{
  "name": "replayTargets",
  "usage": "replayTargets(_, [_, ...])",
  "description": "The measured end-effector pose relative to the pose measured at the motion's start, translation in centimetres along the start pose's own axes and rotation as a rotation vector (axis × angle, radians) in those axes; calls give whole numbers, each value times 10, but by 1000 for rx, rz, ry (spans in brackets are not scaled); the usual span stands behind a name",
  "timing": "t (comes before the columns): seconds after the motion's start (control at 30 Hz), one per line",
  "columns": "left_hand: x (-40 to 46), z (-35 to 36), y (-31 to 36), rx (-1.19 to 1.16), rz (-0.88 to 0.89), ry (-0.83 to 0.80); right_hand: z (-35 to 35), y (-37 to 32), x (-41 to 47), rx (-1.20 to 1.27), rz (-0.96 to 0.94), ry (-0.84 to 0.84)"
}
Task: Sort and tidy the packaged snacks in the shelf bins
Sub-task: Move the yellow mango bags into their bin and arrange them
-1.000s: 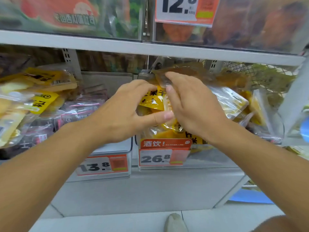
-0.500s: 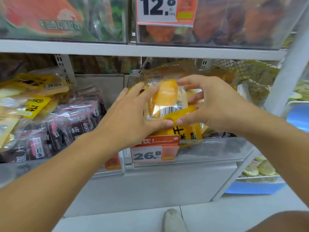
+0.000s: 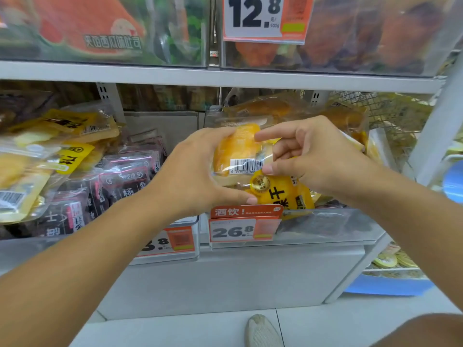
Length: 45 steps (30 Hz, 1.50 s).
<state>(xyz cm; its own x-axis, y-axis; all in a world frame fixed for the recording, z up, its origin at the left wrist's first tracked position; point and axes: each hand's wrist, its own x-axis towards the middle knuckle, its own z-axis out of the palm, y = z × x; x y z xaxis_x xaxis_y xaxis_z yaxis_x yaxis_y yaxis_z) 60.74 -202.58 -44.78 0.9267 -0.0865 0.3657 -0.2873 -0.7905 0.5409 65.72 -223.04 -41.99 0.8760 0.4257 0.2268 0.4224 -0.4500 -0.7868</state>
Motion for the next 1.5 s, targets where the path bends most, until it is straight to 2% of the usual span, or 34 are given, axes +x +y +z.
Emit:
replayTargets(0.07, [-1,0,-4,53,43,-47,-3,-3,2,-81,-65,105])
replayTargets(0.13, [-3,3,-5,88,63,-34,-6,-10,2,-293,-131,181])
replayTargets(0.2, [-2,4,-4,105,65,12,-8,-19,0,-500,-125,86])
replayTargets(0.3, [1,0,-6,84,98,27,-4,-26,-4,-728,-27,-187])
replayTargets(0.33, [1,-1,-7,74,113,21,-3,-28,-4,-762,-41,-187])
replayTargets(0.47, [-3,-3,-8,17,185,17,2,-35,5,-627,-270,107])
replayTargets(0.5, [-3,-6,-10,-26,175,18,7,-37,12,-630,-318,116])
replayTargets(0.57, [2,-13,-16,-198,97,60,19,-36,27,-747,-342,-5])
replayTargets(0.67, [28,-21,-34,-392,-83,284,31,-32,50,-930,-200,-187])
replayTargets(0.73, [55,-23,-47,-378,-256,333,32,-29,64,-911,-64,-243])
replayTargets(0.8, [84,-17,-58,-338,-343,198,34,-28,77,-891,-23,-260])
replayTargets(0.9, [117,-1,-61,-279,-258,-7,39,-27,89,-903,2,-282])
replayTargets(1.03, [152,7,-62,-292,-195,-17,38,-21,93,-889,-36,-290])
replayTargets(1.17, [172,6,-73,-278,-108,-198,34,-1,98,-801,-191,-238])
replayTargets(1.3, [179,6,-77,-154,-103,-172,32,8,101,-789,-213,-219])
replayTargets(1.43, [183,6,-81,-294,-102,-173,33,6,101,-757,-223,-249])
replayTargets(1.5, [182,5,-79,-310,-116,-120,29,0,98,-758,-163,-281])
